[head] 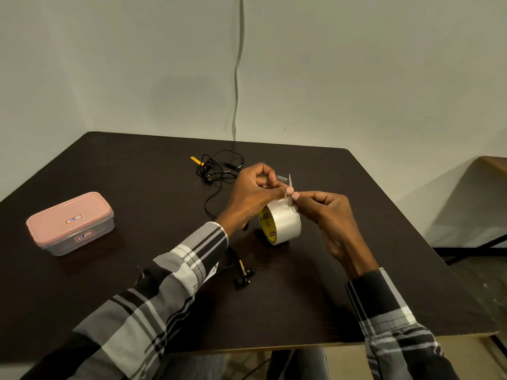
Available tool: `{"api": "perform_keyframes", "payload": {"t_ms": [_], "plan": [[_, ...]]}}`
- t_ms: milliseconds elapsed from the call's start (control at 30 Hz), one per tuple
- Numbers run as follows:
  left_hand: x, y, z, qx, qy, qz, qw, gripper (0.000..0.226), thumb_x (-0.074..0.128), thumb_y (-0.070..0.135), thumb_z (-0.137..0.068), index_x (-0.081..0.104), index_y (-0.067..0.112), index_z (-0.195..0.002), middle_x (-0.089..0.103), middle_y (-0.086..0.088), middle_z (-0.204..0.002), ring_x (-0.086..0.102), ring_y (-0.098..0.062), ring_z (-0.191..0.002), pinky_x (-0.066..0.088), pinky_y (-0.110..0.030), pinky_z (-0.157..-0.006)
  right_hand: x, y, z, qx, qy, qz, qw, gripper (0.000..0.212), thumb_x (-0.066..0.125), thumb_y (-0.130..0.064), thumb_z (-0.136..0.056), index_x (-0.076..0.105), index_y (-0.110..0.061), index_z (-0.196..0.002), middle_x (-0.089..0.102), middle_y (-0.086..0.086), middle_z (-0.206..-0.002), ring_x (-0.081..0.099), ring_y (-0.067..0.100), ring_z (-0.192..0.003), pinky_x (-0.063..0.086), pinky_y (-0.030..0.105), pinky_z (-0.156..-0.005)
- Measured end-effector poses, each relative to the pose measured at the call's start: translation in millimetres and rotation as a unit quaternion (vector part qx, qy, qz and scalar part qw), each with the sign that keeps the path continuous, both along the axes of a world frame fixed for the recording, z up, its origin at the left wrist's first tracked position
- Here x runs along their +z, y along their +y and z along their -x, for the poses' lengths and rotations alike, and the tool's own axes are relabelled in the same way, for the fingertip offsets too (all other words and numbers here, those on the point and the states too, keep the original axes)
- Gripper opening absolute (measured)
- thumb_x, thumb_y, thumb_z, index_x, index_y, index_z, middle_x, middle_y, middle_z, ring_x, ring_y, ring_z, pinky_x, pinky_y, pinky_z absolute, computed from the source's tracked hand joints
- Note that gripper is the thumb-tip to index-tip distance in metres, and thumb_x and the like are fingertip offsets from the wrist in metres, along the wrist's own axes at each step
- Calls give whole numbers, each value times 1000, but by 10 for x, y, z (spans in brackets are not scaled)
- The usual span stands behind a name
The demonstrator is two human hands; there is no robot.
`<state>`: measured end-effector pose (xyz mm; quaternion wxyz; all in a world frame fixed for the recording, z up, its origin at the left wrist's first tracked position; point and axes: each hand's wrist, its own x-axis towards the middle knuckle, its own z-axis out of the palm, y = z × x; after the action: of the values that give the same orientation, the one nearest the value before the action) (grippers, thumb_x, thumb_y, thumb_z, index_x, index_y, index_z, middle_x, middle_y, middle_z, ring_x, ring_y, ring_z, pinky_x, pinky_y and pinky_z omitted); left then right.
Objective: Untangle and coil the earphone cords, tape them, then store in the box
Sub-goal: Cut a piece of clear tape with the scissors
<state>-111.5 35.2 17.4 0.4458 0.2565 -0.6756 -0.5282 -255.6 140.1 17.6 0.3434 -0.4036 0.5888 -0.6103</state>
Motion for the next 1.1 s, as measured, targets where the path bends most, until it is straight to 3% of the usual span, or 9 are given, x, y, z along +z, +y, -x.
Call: {"api": "perform_keyframes", "payload": {"t_ms": [167, 333, 433, 600, 767, 967, 1100], "plan": [[-72, 63, 30, 7, 26, -11, 1000, 33, 84, 5, -73, 54, 12, -83, 73, -20, -89, 73, -24, -81, 60, -33, -76, 30, 1, -39, 7, 20, 16, 1000, 17, 75, -9, -84, 76, -4, -100, 78, 7, -92, 73, 10, -84, 56, 20, -72], [-110, 67, 67, 27, 30, -25, 999, 34, 86, 6, -71, 55, 11, -84, 74, -18, -86, 72, -23, -77, 61, -39, -73, -6, -21, 3, -61, 207, 15, 976, 8, 77, -19, -84, 78, -26, -86, 73, -8, -86, 70, 17, -85, 60, 39, -78], [-105, 86, 90, 34, 28, -27, 999, 32, 85, 4, -72, 54, 11, -81, 74, -19, -85, 72, -23, -75, 61, -36, -70, -24, -9, -13, -85, 299, 0, 951, 5, 75, -27, -86, 79, -29, -89, 75, -10, -84, 70, 9, -80, 60, 42, -75], [-117, 67, 104, 62, 21, -21, 998, 33, 85, 4, -70, 54, 14, -78, 74, -17, -84, 73, -27, -78, 61, -40, -74, 71, 60, -99, -89, 395, -27, 914, 18, 78, -34, -83, 79, -23, -96, 74, -10, -84, 66, 2, -73, 54, 23, -64], [-105, 82, 113, 56, 17, 0, 998, 33, 84, 3, -71, 54, 12, -79, 73, -18, -84, 73, -27, -80, 61, -37, -74, 159, 50, -106, -81, 417, -61, 903, 24, 78, -32, -83, 77, -21, -103, 73, -6, -88, 65, 4, -77, 50, 18, -64], [-81, 91, 106, 35, 9, 0, 999, 32, 84, 4, -72, 54, 13, -79, 74, -16, -85, 73, -26, -80, 60, -34, -72, 204, 39, -2, -42, 389, -105, 914, 21, 76, -35, -84, 77, -27, -104, 74, -10, -85, 65, 4, -71, 60, 35, -71], [-72, 108, 123, 22, 9, -1, 1000, 32, 84, 6, -72, 54, 14, -78, 75, -15, -86, 73, -25, -81, 59, -35, -74, 207, 32, 77, -11, 337, -113, 935, 18, 78, -27, -82, 78, -29, -100, 76, -10, -85, 70, 5, -82, 61, 39, -77]]}}
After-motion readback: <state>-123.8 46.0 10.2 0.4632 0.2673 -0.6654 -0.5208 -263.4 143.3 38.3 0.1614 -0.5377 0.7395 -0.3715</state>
